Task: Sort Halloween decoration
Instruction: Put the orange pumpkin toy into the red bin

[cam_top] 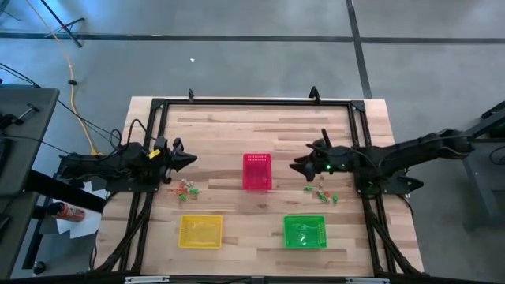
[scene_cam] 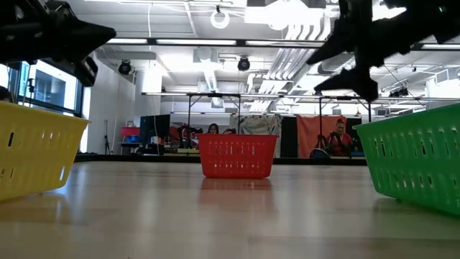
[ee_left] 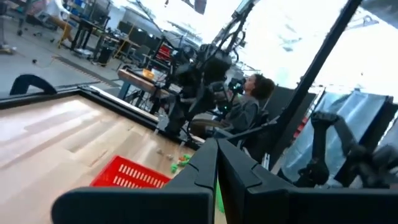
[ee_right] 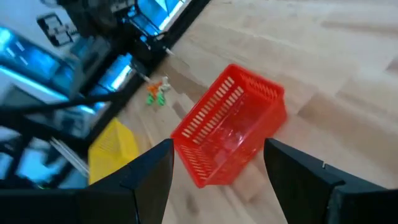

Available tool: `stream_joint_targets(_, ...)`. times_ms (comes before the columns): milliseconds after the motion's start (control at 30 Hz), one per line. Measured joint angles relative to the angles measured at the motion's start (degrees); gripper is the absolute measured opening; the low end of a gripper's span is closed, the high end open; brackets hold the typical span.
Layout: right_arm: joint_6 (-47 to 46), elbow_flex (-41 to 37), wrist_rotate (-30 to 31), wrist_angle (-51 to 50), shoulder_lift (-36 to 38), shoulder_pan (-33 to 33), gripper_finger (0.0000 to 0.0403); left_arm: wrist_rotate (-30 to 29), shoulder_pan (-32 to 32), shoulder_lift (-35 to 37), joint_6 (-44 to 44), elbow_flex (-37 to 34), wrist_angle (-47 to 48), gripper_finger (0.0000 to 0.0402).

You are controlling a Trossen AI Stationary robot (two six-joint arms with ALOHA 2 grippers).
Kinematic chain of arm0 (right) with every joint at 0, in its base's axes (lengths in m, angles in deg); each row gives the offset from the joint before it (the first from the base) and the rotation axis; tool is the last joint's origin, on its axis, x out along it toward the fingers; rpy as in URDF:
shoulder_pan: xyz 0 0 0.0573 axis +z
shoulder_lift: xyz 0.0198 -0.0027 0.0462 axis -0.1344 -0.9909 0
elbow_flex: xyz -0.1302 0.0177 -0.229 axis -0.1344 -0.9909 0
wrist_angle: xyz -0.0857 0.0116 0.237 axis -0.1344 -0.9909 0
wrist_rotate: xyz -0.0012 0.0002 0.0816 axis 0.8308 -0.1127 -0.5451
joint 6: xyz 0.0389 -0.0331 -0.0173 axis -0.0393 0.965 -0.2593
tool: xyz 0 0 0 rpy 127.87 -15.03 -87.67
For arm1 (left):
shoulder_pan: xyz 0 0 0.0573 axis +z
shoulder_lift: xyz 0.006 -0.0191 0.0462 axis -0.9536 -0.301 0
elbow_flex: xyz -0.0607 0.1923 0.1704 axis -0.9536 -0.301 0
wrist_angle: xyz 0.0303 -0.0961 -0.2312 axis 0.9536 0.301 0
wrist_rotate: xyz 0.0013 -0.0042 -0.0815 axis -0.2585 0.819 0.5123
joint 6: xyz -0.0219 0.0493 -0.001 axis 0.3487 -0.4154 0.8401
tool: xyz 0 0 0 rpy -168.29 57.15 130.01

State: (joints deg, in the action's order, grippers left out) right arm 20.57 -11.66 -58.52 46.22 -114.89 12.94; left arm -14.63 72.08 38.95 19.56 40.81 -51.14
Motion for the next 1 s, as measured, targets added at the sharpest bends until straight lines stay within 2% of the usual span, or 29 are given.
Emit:
stream_joint_targets(100, -3.7, -2.3, 0.1, 3.7, 0.1, 0.2, 0.0244, -0.2, 0.0, 0.0, 4.9, 0.0, -0.1, 0.0)
stream_joint_targets(300, -2.1, -0.8, 0.5, 3.8, 0.1, -0.6, 0.0244, 0.2, 0.0, 0.0, 14.3, 0.0, -0.1, 0.0)
stream_joint_targets(433, 0.4, 0.7, 0.6, 3.8, 0.1, -2.0, 0.0244, -8.7, 0.1, -0.1, 17.9, 0.3, -0.1, 0.0003)
stream_joint_targets(600, 2.8, 2.1, 0.6, 3.7, 0.1, -3.6, 0.0244, -9.8, 0.1, -4.8, 17.4, 6.6, 2.6, 0.0045)
stream_joint_targets(700, 3.7, 2.1, 0.6, 3.9, 0.1, -4.0, 0.0244, -9.0, 0.1, -11.1, 14.3, 15.2, 14.1, 0.0087)
stream_joint_targets(867, 3.7, 2.1, 0.6, 3.6, 0.1, -4.1, 0.0244, -7.2, 0.1, -25.1, 13.6, 32.4, 47.1, 0.0152)
stream_joint_targets(1000, 4.1, 2.1, 0.6, 3.2, 0.1, -4.1, 0.0244, -3.1, -0.2, -36.7, 17.7, 40.4, 70.0, 0.0182)
